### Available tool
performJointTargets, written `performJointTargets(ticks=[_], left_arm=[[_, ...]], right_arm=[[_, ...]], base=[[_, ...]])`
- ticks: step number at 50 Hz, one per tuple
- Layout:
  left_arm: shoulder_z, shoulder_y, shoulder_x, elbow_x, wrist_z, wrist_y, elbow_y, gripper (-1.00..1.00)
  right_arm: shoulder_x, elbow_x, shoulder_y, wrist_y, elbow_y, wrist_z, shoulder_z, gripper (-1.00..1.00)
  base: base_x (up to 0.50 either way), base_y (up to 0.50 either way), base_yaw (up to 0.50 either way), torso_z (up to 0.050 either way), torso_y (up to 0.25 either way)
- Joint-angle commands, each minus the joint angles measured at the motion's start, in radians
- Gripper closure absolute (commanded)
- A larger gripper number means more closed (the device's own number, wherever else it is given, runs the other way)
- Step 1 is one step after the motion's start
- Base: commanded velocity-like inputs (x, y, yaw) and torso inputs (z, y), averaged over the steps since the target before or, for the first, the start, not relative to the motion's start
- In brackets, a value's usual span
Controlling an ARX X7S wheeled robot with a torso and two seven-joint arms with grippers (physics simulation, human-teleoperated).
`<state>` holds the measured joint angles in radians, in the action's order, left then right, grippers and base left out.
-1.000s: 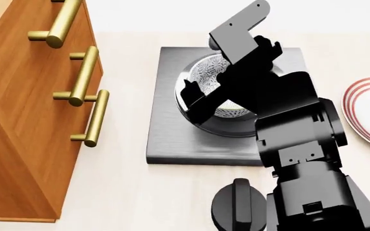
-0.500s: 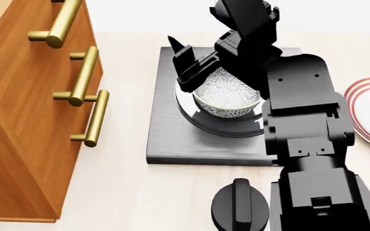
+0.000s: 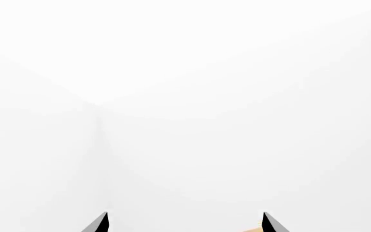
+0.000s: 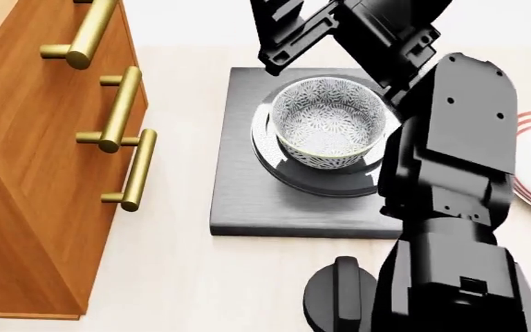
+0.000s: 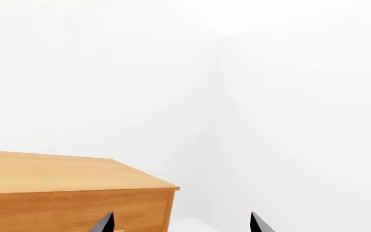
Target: Put the bowl on the stove.
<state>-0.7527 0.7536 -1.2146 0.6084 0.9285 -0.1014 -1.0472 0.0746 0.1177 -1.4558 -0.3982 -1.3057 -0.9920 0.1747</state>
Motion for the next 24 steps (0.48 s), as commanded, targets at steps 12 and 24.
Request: performJointTargets(ticks=[12, 24], left_arm=[[-0.046, 0.011, 0.031, -0.013, -0.025, -0.030, 0.003, -1.00], [-0.038, 0.006, 0.030, -0.014, -0.026, -0.031, 0.004, -1.00]], right_arm=[[-0.029, 0.037, 0.016, -0.181, -0.002, -0.250, 0.402, -1.00], [-0.026, 0.050, 0.016, -0.222, 0.000, -0.290, 0.490, -1.00]], base=[[0.00, 0.00, 0.00, 0.000, 0.000], [0.00, 0.00, 0.00, 0.000, 0.000]])
